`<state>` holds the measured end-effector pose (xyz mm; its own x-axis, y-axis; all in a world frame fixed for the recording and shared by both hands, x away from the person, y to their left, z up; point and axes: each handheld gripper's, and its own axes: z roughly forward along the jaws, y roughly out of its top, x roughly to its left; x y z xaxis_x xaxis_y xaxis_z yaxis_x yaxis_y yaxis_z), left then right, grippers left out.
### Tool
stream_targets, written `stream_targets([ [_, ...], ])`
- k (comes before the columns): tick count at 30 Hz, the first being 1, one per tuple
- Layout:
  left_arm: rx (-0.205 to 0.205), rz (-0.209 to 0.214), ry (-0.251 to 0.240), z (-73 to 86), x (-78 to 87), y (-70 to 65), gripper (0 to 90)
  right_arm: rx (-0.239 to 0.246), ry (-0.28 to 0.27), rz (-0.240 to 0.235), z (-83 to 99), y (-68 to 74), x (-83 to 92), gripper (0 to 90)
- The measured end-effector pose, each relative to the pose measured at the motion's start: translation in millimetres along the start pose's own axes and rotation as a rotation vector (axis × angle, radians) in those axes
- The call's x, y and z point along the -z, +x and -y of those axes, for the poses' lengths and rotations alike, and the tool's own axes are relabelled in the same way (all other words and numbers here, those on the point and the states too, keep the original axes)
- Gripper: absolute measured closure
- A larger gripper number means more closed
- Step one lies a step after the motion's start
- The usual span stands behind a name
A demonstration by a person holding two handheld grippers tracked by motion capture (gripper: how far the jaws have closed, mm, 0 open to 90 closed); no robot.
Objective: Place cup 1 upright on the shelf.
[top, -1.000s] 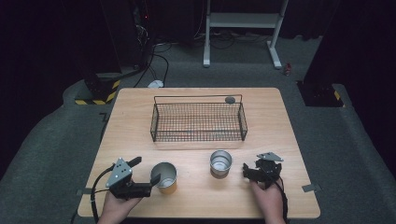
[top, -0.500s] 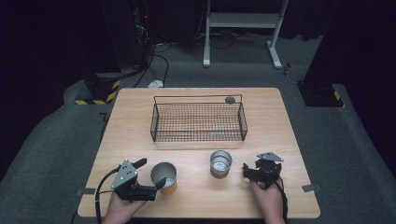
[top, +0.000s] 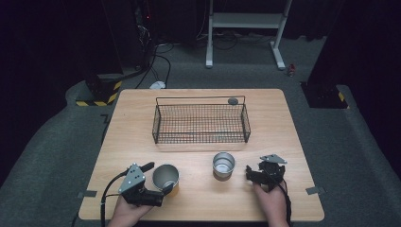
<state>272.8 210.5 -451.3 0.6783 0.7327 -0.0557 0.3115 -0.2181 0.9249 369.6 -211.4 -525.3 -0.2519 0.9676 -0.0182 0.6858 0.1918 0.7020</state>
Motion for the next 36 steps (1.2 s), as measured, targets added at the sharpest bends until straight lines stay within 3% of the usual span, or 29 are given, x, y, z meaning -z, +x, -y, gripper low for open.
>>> stream_targets([
  [11, -0.030, -0.019, 0.040, 7.2, -9.7, -2.1, 0.1, 0.000, 0.000, 0.000, 0.0, 0.0, 0.0, 9.7],
  [30, -0.001, 0.023, 0.080, 23.5, -18.8, 0.8, 0.6, 0.000, 0.000, 0.001, 0.1, 0.2, 0.1, 9.8],
  [36, -0.005, 0.013, 0.097, 28.2, -22.0, 1.4, 0.6, 0.000, 0.000, 0.001, 0.1, 0.1, 0.1, 9.7],
])
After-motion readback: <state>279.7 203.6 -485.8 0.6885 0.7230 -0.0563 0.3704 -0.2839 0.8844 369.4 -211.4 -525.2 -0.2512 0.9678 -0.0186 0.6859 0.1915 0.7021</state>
